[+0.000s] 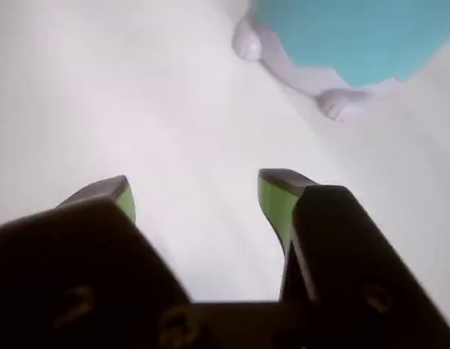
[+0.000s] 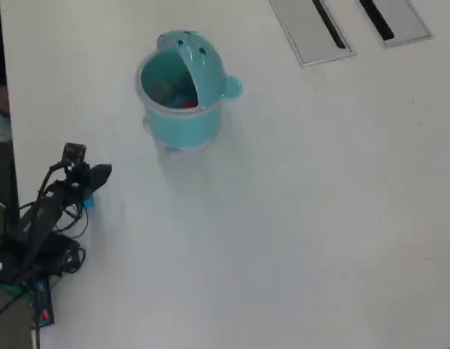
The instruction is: Grasp RGB lego blocks and put them in the bin one by one.
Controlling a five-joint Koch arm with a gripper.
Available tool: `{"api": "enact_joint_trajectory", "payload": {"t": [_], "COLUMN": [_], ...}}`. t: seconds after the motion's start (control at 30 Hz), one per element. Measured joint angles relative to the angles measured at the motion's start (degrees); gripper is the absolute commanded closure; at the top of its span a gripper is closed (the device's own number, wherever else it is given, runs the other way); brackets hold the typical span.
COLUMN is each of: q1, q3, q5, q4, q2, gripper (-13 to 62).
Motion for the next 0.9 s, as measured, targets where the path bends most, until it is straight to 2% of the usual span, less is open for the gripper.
{"api": "enact_joint_trajectory", "payload": {"t": [0.4,0.9], "q1": [-3.96,-8.70], "q3": [6.77,6.77], "q5": [-0.88,-0.79], "q4": [8.53,13.89], "q2": [1.67,1.67], "gripper": [17.6,17.5]}}
